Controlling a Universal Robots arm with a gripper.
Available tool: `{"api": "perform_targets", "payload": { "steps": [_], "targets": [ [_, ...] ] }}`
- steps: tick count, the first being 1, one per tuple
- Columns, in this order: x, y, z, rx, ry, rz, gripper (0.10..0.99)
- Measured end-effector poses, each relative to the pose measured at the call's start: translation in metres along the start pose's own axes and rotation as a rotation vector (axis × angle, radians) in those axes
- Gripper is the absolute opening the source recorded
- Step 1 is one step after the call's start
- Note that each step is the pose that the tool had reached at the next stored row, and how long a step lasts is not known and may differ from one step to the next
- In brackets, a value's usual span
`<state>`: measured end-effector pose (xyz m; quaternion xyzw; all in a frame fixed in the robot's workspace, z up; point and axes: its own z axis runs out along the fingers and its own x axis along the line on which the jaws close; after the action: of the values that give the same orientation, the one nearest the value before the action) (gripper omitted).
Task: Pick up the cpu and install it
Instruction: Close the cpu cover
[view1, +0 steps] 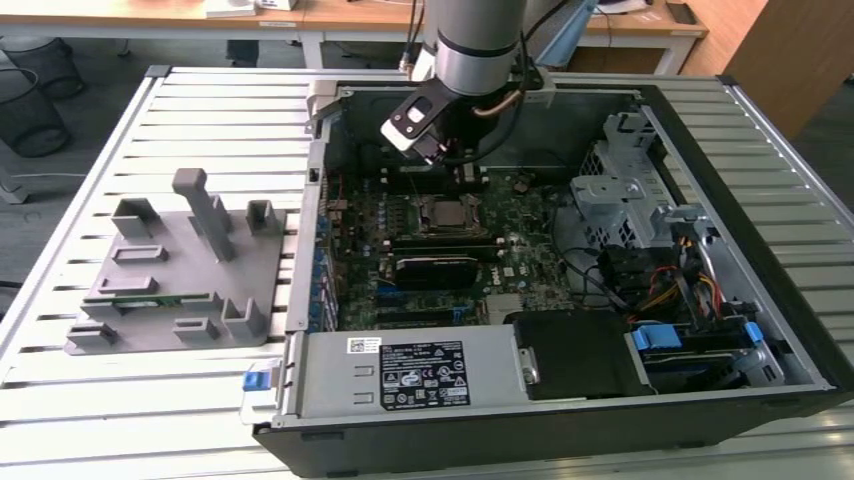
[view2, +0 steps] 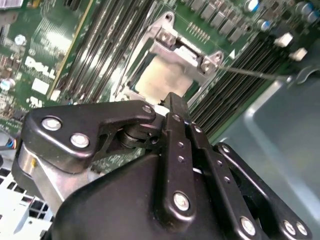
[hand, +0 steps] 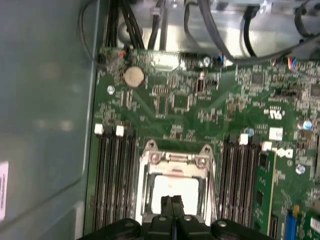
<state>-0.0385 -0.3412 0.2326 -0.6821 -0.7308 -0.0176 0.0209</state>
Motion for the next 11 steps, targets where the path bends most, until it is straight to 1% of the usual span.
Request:
{"api": "perform_targets", "payload": {
  "steps": [3,7,11],
  "targets": [
    [0.0002,-0.0049,0.0016,0.000,0.0000,0.000,0.106],
    [0.0005,-0.0098,0.0036,0.000,0.0000,0.000,0.106],
    [0.0006,-0.0143,0.0072,0.000,0.0000,0.000,0.106]
  ]
}}
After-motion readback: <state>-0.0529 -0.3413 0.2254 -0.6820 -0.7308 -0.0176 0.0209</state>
